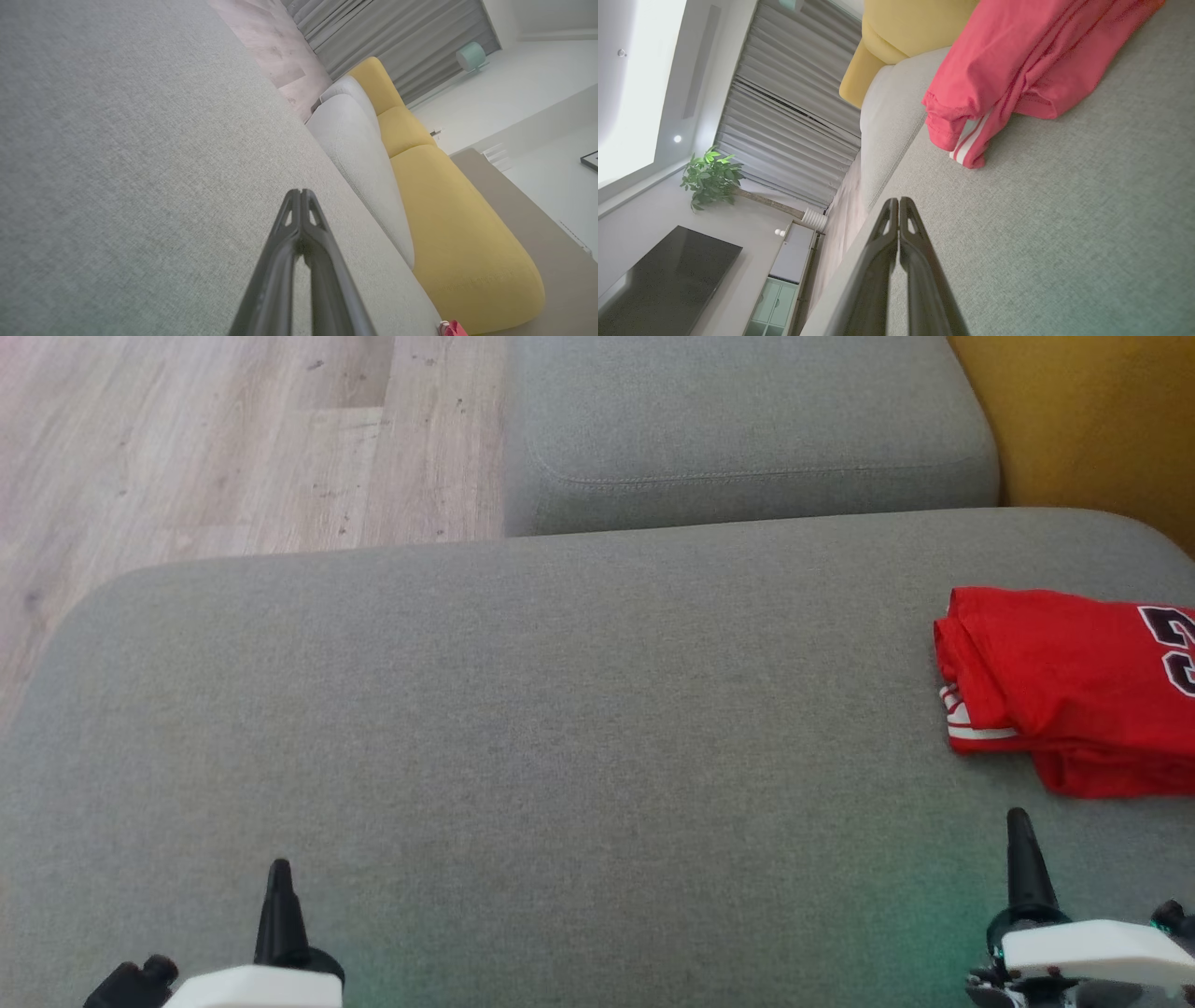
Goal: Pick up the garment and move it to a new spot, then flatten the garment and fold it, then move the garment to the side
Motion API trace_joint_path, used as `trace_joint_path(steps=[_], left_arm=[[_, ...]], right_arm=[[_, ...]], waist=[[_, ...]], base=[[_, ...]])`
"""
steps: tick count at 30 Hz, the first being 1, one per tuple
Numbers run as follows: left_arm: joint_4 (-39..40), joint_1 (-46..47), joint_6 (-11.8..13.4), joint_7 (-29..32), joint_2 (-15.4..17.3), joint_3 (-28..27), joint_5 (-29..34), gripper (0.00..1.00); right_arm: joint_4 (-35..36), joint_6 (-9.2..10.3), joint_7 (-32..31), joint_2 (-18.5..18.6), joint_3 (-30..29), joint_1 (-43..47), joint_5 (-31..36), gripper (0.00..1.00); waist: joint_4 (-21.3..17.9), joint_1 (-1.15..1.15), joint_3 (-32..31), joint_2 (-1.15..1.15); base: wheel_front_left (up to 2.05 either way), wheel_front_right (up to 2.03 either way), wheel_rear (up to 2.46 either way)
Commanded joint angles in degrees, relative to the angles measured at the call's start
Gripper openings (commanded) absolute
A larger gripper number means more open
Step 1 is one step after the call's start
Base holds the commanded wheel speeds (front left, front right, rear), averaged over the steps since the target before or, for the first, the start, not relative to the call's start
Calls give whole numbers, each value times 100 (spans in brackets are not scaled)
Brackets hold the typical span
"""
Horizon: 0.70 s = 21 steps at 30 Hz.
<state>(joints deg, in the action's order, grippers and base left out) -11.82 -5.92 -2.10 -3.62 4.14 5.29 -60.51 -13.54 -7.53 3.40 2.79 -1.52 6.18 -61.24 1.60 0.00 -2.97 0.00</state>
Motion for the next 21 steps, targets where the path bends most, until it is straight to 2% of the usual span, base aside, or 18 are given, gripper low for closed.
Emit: trace_joint_path(steps=[1, 21], left_arm=[[142, 315, -55, 19, 70, -204, -155, 0], [-9, 690, -262, 355, 66, -512, -1540, 0]], right_arm=[[154, 3, -60, 137, 35, -341, -166, 0], [72, 3, -390, 144, -109, -717, -1493, 0]], waist=[[-4, 0, 8, 0], [-71, 0, 140, 0]], base=[[0, 0, 0], [0, 0, 0]])
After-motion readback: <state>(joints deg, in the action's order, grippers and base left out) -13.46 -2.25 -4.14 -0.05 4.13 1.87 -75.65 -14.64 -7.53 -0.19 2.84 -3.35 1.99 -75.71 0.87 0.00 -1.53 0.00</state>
